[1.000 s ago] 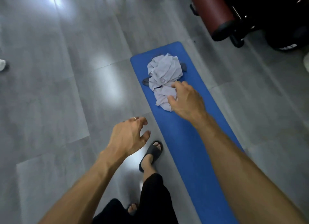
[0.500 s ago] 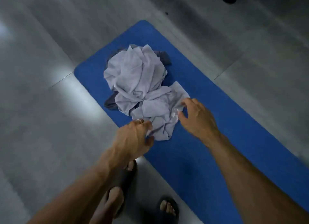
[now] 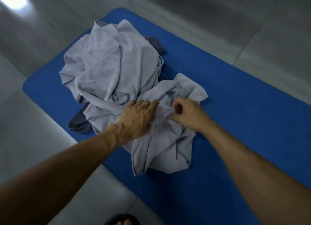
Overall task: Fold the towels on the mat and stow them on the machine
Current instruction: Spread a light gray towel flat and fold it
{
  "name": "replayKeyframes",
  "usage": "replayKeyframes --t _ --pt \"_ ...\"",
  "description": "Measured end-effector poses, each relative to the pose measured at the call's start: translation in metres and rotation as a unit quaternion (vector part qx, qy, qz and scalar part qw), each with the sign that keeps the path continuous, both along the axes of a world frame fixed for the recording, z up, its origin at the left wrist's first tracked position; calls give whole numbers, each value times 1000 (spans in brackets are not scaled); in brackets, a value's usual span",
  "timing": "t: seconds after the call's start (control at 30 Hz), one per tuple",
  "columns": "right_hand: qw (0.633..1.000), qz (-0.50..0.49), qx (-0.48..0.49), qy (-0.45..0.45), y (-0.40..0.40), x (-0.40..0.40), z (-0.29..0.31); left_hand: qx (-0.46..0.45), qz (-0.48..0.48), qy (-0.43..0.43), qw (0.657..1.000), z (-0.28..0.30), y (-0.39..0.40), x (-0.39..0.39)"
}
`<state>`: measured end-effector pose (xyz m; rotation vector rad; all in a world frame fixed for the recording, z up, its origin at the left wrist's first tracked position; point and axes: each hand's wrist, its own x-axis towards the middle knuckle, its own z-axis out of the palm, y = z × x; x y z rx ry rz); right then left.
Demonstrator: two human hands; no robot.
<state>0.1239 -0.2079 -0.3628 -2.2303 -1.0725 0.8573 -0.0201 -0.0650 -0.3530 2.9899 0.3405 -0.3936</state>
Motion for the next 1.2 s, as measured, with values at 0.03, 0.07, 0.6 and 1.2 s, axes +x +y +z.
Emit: replayKeyframes --t 0.03,0.07,0.6,1.2 --pt "1000 -17 17 17 -3 4 9 -2 -18 -51 999 6 3 6" --pt "998 -37 33 33 -8 8 20 -10 -21 -104 994 13 4 14" --pt "944 -327 35 32 -228 62 105 -361 -102 -43 926 56 -154 148" --pt "972 -231 -18 -38 -335 78 91 -378 -122 43 917 66 -271 186"
